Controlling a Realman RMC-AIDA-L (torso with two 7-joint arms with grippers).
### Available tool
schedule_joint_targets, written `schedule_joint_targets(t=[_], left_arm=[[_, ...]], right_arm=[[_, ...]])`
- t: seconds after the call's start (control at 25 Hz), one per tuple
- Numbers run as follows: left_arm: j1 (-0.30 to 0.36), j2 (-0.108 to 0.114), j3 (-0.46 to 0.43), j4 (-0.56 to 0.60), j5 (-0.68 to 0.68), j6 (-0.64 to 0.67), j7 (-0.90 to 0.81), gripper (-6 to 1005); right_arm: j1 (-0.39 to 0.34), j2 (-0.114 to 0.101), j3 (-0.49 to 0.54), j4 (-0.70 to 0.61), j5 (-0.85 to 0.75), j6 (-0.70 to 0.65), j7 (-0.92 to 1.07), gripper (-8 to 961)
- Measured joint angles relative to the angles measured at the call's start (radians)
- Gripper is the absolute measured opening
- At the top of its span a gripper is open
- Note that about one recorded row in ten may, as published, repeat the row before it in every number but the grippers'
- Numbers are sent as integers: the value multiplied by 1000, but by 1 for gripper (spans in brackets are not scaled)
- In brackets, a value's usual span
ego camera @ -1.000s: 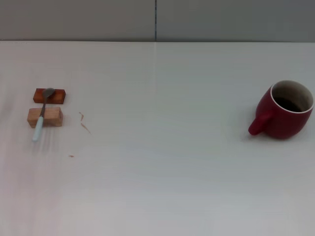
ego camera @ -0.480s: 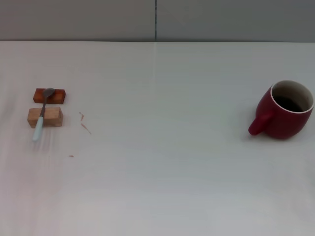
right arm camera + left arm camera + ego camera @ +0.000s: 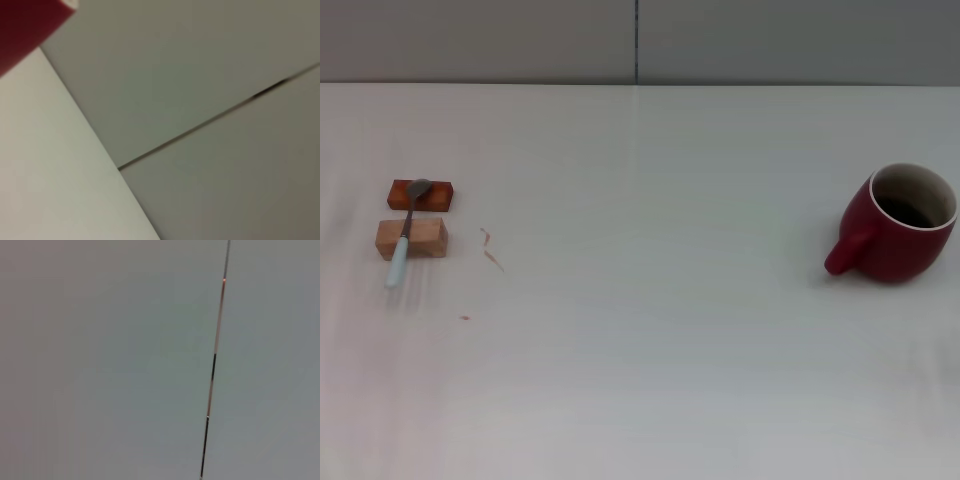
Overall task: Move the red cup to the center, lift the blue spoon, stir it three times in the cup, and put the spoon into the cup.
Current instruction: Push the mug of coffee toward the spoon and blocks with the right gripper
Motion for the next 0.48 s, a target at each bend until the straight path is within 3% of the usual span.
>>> schedule_joint_targets(t=[0.48], left_arm=[[-3,0,0,0,0,4,0,832]], right_arm=[[7,0,-115,58,-1,36,-114,80]])
